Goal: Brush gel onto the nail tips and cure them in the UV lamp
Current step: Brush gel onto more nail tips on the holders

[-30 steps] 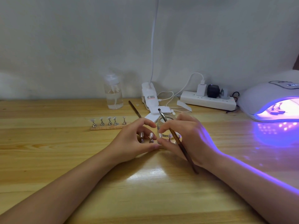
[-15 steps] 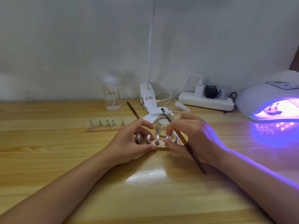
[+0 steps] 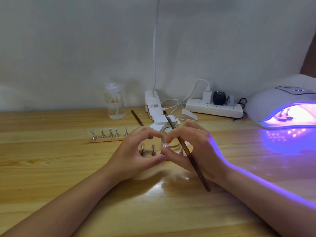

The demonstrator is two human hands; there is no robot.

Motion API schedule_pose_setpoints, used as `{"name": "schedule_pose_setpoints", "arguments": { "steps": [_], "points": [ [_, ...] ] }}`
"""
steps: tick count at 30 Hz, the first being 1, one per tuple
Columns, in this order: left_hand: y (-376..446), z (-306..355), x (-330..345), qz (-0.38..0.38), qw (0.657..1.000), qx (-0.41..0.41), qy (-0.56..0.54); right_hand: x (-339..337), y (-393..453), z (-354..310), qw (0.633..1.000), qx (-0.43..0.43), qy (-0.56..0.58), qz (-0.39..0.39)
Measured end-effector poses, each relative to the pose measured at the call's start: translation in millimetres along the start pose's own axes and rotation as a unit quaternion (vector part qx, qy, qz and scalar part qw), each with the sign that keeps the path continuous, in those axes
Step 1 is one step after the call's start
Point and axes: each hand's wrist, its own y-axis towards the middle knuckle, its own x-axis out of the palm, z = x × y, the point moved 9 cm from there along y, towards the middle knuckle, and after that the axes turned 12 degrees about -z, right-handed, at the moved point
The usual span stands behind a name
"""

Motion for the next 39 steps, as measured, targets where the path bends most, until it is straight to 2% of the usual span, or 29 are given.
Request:
{"name": "schedule_pose_setpoints", "arguments": {
  "steps": [4,9,13,15,18,22,26,33,39],
  "points": [
    [-2,14,-1,0.01,0.999,0.039,0.012,0,-2,6,0.999,0.036,0.028,0.03],
    [-4,21,-4,0.039,0.997,0.067,0.023,4,-3,9,0.998,0.048,0.033,0.025],
    [-4,17,-9,0.073,0.995,0.063,0.015,5,-3,11,0.997,0.06,0.034,0.017],
    [-5,14,-13,0.093,0.994,0.056,-0.003,0,-3,19,0.993,0.094,0.058,0.037],
    [-6,9,-17,0.111,0.993,0.044,-0.024,-8,-3,38,0.967,0.157,0.189,0.068],
    [-5,2,-20,0.122,0.991,0.026,-0.042,-16,2,65,0.922,0.244,0.284,0.1],
    [-6,-6,-23,0.138,0.989,-0.004,-0.06,-12,12,86,0.928,0.319,0.193,0.01],
    [-6,-10,-23,0.137,0.988,-0.021,-0.06,4,31,96,0.936,0.334,0.06,-0.098],
    [-7,-8,-23,0.132,0.989,-0.02,-0.057,11,37,92,0.938,0.325,-0.015,-0.12]
  ]
}}
